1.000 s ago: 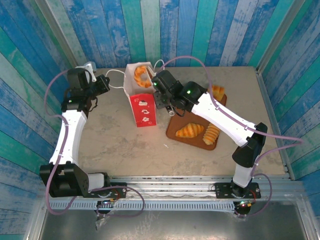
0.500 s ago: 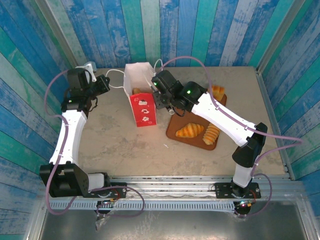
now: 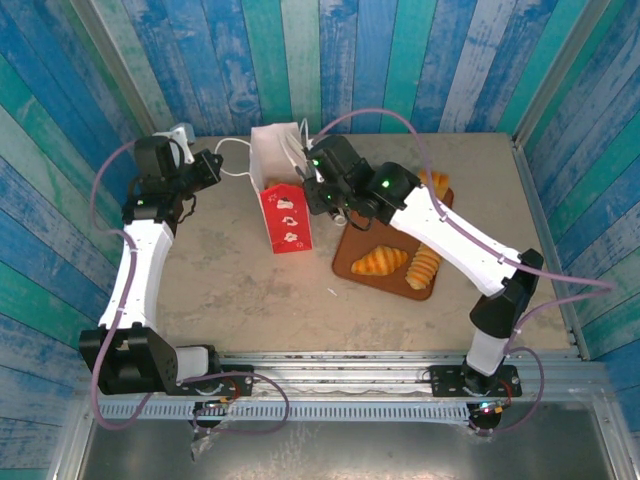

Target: Place the fake bread into the paper bag

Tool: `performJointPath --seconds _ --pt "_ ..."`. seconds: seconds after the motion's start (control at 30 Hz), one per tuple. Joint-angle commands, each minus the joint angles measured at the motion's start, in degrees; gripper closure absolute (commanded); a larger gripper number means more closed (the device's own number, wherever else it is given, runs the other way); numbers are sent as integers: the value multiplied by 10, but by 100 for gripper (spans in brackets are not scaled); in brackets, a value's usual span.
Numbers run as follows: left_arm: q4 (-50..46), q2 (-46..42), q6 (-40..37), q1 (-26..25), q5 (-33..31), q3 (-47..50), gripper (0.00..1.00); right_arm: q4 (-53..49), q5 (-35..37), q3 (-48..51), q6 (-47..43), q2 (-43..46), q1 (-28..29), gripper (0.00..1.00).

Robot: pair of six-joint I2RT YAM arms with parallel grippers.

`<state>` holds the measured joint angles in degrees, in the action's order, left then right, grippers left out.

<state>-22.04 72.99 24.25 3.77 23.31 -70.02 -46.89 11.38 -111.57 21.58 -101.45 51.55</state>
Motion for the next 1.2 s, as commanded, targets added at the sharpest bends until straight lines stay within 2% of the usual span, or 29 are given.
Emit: performJointPath --seconds 0.0,0.13,0.3,0.43,0.63,0.73,0.9,1.0,1.17 --pt "6 -25 7 3 30 -20 93 38 -23 -12 -8 51 -2 66" --pt "7 -22 8 3 37 -27 86 61 -55 -2 -11 89 -2 66" --pt "10 -23 10 3 41 -33 59 76 -78 15 -8 136 -4 65" --pt "-4 -35 -4 3 15 -42 46 78 -67 41 -7 174 -14 64" --pt "-20 -89 -48 3 -44 -32 18 63 -47 132 26 233 -69 64" --pt "-11 -121 -57 3 -55 -7 8 38 -45 180 39 262 -108 64" --pt "-8 -178 -69 3 -69 55 0 -21 -51 248 57 296 -161 65" --pt "-9 -210 -68 2 -87 99 2 -56 -54 284 66 309 -182 65" --pt "-11 -252 -57 3 -81 174 4 -98 -66 339 46 312 -224 66"
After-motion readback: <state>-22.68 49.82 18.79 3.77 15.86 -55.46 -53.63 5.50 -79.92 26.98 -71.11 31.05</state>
